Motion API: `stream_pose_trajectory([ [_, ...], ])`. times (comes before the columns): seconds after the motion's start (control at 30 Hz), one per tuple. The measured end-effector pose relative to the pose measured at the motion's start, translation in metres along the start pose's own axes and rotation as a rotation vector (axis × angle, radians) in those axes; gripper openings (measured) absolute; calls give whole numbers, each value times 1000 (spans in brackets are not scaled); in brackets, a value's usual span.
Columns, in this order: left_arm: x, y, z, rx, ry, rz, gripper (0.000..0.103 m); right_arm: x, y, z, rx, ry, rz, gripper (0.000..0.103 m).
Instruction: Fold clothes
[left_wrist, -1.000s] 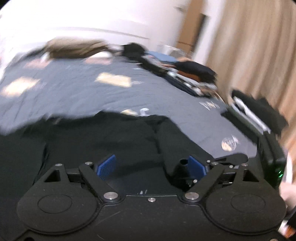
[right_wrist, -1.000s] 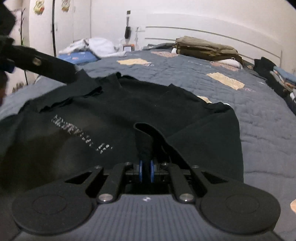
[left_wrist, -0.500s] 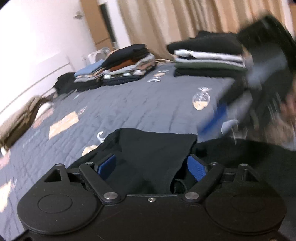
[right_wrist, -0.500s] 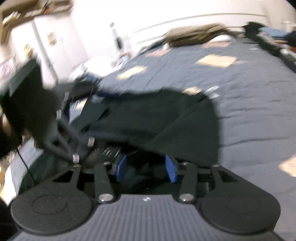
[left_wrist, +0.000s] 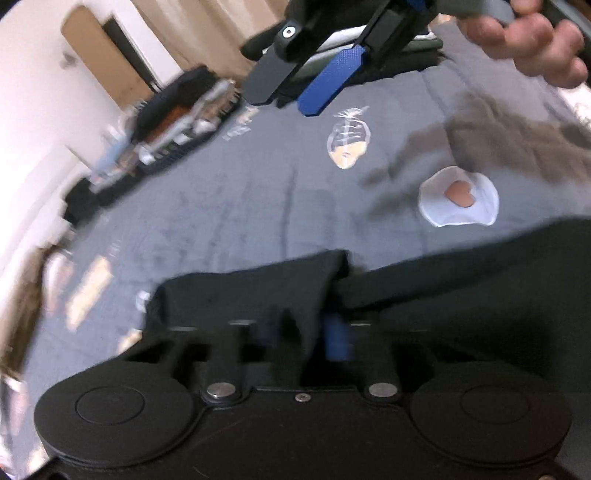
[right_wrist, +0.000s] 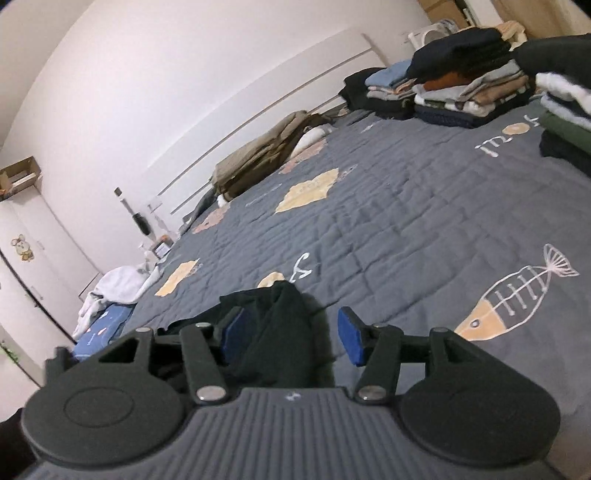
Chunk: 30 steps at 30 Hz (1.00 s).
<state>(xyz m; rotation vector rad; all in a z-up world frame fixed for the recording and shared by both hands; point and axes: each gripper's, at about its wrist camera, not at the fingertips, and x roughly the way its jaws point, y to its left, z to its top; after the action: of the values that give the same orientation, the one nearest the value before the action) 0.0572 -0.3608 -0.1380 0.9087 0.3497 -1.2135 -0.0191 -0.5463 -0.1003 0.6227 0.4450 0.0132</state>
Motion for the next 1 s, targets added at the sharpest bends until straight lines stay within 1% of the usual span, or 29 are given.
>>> stream_pose_trajectory([
  [0.03,2,3,0,-10,5,-9,13,3,0,0,-7,10,3,55],
  [0.1,-11,19,-2,-122,-33,-24,13,10,-1,-3,-29,53,3,55],
  [0.13,-16,28,-4,-185,-44,-47,13,14,0,-5,-41,80,3,55],
  [0.2,-26,43,-10,-291,-64,-84,13,22,4,-12,-75,149,13,55],
  [0.23,-29,48,-12,-323,-63,-99,13,27,8,-16,-95,186,22,55],
  [0.3,-33,56,-17,-384,-61,-127,17,33,18,-24,-144,253,61,55],
  [0.4,-31,54,-21,-376,-44,-130,17,38,30,-32,-201,306,109,55],
  [0.47,-29,52,-22,-373,-38,-135,17,39,34,-35,-219,316,115,55],
  [0.53,-31,56,-24,-404,-56,-149,15,40,33,-37,-249,318,86,55],
  [0.6,-36,64,-28,-469,-88,-182,14,44,29,-42,-274,324,32,54],
  [0.63,-39,67,-30,-495,-109,-184,11,49,25,-44,-273,333,8,53],
  [0.67,-45,73,-34,-533,-137,-172,10,53,21,-47,-276,344,-28,49],
  [0.7,-50,80,-37,-576,-160,-175,10,58,16,-49,-285,357,-83,44],
  [0.73,-57,89,-43,-628,-190,-170,10,62,12,-51,-289,371,-123,42],
  [0.8,-67,103,-56,-715,-224,-111,6,65,2,-54,-269,390,-150,41],
  [0.87,-77,115,-72,-793,-240,-47,6,62,0,-52,-253,382,-166,41],
  [0.9,-81,116,-78,-802,-238,-25,6,61,2,-50,-255,376,-172,41],
  [0.93,-83,114,-79,-786,-226,-17,7,59,4,-49,-252,370,-165,41],
  [1.0,-80,97,-68,-691,-182,-17,17,57,5,-48,-247,360,-154,41],
])
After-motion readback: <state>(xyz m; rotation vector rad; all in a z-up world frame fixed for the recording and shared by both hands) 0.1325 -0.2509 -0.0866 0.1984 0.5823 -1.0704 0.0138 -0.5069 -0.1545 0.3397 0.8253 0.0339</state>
